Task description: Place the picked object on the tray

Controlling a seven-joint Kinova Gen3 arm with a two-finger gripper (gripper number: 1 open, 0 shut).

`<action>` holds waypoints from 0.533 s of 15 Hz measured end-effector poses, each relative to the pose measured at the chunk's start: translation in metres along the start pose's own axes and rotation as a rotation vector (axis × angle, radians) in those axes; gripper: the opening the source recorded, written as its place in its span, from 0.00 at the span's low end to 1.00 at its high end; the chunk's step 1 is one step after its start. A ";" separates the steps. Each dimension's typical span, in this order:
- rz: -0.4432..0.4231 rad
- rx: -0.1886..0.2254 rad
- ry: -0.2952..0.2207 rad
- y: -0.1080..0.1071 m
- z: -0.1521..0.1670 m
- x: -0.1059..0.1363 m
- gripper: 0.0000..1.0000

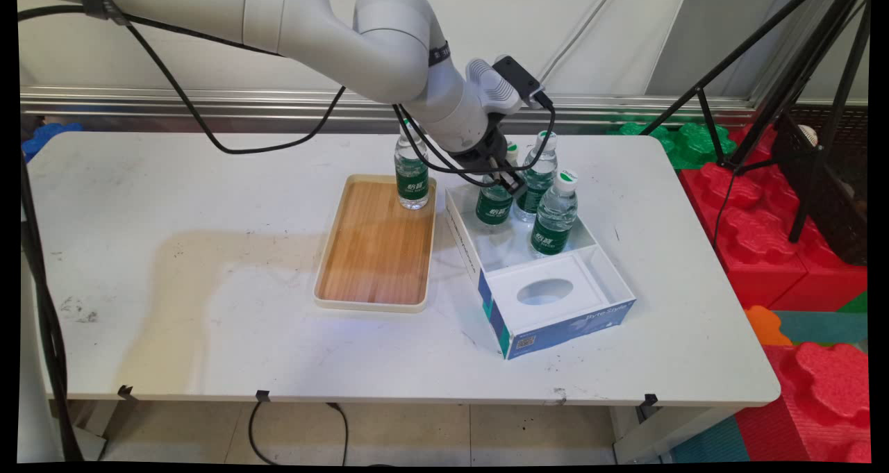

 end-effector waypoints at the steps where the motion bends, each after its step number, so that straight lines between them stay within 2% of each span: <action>1: -0.005 0.001 0.006 0.000 -0.003 0.001 0.00; 5: -0.024 0.009 0.036 0.001 -0.023 0.007 0.00; 8: -0.029 0.023 0.065 0.002 -0.050 0.016 0.00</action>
